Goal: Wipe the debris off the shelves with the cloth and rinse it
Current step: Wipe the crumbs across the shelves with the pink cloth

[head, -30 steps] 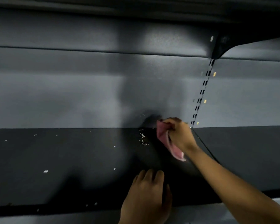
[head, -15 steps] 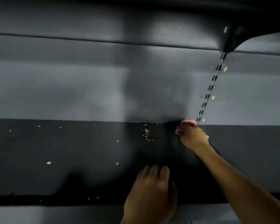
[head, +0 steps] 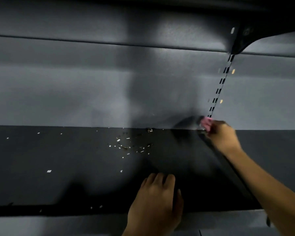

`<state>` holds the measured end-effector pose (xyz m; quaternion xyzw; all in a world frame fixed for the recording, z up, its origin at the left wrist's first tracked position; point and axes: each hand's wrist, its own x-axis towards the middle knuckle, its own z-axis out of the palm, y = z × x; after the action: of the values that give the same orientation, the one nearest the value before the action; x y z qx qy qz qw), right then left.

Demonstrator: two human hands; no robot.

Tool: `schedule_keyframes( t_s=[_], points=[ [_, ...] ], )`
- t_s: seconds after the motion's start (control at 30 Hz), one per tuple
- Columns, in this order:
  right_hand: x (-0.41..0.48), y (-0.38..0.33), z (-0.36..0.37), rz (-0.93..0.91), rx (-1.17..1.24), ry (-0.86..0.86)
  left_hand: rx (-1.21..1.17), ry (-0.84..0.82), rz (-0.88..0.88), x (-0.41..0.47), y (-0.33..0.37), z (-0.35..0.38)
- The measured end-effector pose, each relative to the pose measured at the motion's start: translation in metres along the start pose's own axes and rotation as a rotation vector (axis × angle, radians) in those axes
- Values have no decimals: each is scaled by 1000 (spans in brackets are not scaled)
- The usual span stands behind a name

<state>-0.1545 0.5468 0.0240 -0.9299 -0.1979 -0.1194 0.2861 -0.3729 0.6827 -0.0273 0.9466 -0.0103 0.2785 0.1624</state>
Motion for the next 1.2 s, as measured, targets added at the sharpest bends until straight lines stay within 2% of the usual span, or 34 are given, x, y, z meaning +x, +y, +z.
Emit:
schedule_keyframes(
  t_s=[0.07,0.17,0.27,0.4,0.5,0.6,0.7,0.8,0.9,1.0,1.1,1.2],
  points=[
    [-10,29,-7,106,-191,-99,-1,-3,2,1,0,1],
    [-27,24,6,124,-225,-116,7,-15,3,3,1,2],
    [-29,-17,32,44,-190,-188,8,-23,-2,3,3,4],
    [-34,-86,73,-200,-67,-352,14,-65,-5,2,1,4],
    [-27,-110,83,-289,153,-301,27,-105,6,0,-2,2],
    [1,-99,70,-191,117,-127,-7,-77,22,-1,-2,0],
    [19,-81,68,-6,-120,-178,3,-65,19,-2,-1,0],
    [4,-90,89,41,-214,-192,22,-106,14,-4,1,0],
    [-3,-120,113,-50,-126,-239,89,-104,25,-4,3,3],
    [-3,-159,126,-298,14,-406,43,-82,-6,-6,1,2],
    [-1,-185,113,-282,248,-573,21,-42,-9,-8,-3,-4],
    [3,-180,80,-245,343,-393,65,0,59,-8,-2,-4]
  ],
)
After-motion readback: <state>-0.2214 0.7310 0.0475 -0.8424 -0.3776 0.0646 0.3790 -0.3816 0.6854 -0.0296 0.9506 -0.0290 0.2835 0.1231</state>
